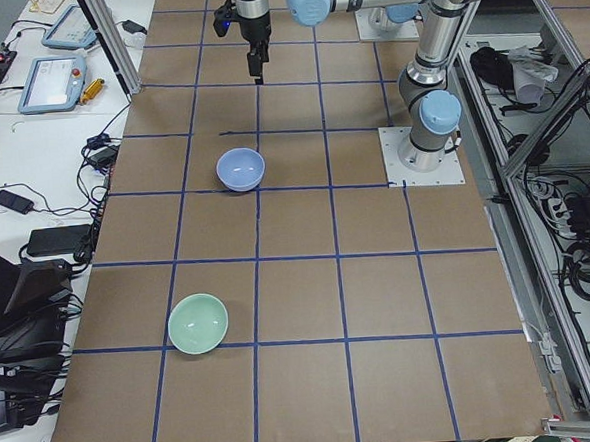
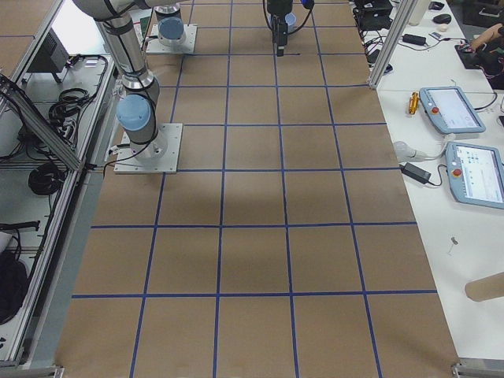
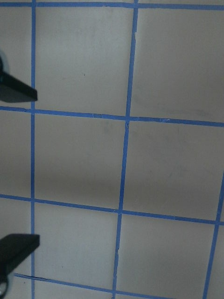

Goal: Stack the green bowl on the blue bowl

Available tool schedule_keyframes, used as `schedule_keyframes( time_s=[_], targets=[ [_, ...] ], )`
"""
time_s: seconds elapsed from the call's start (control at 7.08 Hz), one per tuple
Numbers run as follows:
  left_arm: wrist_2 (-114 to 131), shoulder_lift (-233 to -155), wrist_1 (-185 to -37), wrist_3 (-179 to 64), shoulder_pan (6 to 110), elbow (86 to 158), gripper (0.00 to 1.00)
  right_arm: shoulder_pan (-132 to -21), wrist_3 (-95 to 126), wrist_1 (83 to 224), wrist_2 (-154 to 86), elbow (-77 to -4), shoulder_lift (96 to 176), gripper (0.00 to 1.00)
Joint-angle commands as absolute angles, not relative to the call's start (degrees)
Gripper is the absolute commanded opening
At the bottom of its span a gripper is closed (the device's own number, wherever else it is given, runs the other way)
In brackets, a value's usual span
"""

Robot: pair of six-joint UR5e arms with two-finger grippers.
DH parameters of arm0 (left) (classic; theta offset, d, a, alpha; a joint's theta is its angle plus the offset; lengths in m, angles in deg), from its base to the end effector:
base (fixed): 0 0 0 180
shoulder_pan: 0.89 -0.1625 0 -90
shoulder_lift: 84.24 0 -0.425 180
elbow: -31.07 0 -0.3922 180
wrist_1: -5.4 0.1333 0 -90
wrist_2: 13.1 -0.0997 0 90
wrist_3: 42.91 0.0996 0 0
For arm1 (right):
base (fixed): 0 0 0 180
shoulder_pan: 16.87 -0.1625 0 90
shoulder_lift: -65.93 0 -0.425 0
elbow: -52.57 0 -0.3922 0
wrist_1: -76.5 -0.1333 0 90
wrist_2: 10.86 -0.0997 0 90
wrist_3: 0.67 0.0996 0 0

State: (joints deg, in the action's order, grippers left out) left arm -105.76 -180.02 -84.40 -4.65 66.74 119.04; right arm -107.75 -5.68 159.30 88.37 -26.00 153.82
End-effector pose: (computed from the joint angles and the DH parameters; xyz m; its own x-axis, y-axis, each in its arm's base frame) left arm 0.0818 -0.5368 0.4542 -0.9614 0.2751 0.0020 0.2744 0.9585 0.0773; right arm 0.1251 -0.5041 0.5562 -0.9819 -0.0965 0.1629 -0.1015 0.9946 -0.0229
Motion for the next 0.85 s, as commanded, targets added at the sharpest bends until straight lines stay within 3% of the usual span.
schedule_keyframes(
  time_s=[0.0,0.42,0.71],
  targets=[
    [-105.3,-184.76,-78.73,9.76,57.51,118.35,1.0,-107.75,-5.68,159.3,88.37,-26.0,153.82,1.0],
    [-104.16,-192.58,-69.87,42.38,45.04,114.41,1.0,-107.75,-5.68,159.3,88.37,-26.0,153.82,1.0],
    [-103.36,-199.87,-69.04,55.99,41.83,107.57,1.0,-107.75,-5.68,159.3,88.37,-26.0,153.82,1.0]
  ],
)
